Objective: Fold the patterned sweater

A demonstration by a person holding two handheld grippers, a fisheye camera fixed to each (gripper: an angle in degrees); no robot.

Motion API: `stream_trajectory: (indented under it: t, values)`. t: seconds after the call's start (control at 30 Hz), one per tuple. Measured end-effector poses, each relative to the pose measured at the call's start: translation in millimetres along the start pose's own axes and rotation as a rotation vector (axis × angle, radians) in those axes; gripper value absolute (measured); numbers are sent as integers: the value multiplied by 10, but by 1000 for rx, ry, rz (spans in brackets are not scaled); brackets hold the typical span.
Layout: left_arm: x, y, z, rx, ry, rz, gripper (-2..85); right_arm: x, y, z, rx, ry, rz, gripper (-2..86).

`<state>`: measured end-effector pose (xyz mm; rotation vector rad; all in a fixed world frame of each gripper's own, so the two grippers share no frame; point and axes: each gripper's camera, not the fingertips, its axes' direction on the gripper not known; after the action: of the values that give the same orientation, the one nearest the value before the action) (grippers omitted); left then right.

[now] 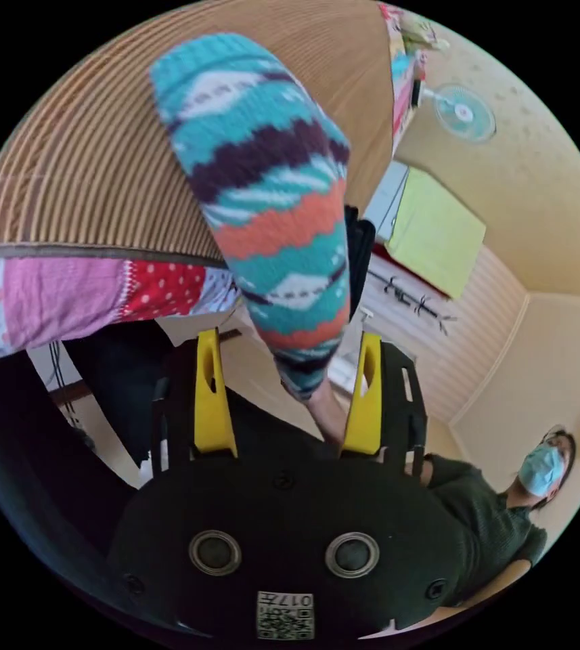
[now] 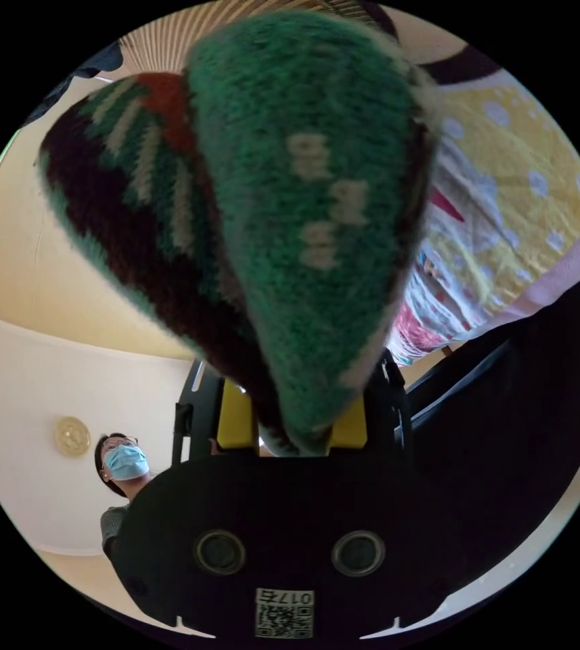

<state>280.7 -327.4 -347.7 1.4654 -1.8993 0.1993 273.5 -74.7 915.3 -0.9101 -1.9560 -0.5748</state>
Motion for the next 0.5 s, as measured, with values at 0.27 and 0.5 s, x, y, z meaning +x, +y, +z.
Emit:
stream_trajectory:
  t: [0.27,0.5]
  values:
    - [210,-353,126,36,170,15,165,-395,195,-110,-23,88,-231,112]
    - [2207,-444,702,-93,163,455,159,-1738,480,-239,-11,116,-695,101]
